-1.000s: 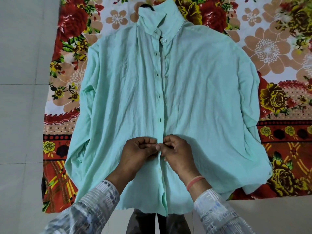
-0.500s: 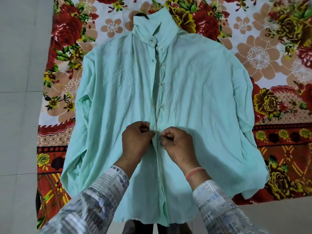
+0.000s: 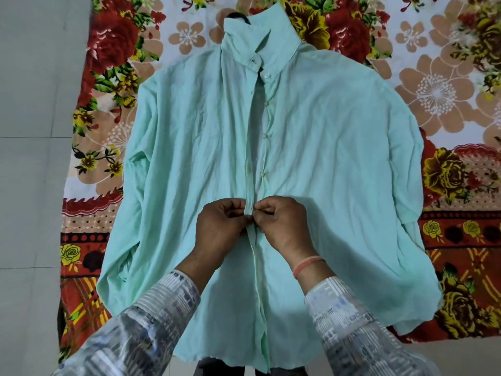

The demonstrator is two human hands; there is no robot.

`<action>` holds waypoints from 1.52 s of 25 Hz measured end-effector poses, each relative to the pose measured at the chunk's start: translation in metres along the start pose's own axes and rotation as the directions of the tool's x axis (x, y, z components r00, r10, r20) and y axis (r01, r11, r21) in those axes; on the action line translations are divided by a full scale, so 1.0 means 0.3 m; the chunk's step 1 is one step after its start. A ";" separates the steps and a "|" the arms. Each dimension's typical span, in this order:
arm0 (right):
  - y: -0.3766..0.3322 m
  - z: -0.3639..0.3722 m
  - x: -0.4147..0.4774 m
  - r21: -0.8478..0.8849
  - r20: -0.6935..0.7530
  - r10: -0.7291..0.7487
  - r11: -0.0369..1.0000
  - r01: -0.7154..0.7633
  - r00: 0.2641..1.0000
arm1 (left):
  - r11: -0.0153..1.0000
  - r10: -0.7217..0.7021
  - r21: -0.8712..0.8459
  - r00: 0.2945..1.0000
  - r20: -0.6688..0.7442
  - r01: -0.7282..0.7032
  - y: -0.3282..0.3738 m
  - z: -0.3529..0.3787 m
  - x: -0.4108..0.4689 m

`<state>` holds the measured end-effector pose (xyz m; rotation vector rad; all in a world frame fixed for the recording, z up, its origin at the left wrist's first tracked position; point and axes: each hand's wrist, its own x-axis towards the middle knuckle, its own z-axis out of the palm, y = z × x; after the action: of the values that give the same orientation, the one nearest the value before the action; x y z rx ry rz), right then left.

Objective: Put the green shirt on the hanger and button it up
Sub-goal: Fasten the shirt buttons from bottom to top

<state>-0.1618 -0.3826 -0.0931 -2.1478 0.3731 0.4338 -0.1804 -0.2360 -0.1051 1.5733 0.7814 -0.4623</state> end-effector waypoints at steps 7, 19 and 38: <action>-0.020 -0.023 0.020 -0.031 0.032 -0.027 0.999 0.028 0.999 | 0.996 -0.048 -0.072 0.998 -0.027 0.046 0.021 0.017 -0.014; -0.011 -0.003 0.020 -0.168 0.028 -0.179 0.969 0.181 0.983 | 0.995 -0.045 -0.095 0.994 -0.103 0.035 0.028 0.028 -0.029; 0.000 -0.040 0.028 0.142 0.166 0.058 0.986 -0.082 0.984 | 0.999 0.035 -0.038 0.999 -0.015 -0.035 0.035 0.034 -0.036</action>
<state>-0.1523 -0.3935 -0.0902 -1.9442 0.3787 0.5974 -0.1788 -0.2486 -0.0918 1.5536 0.7680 -0.4086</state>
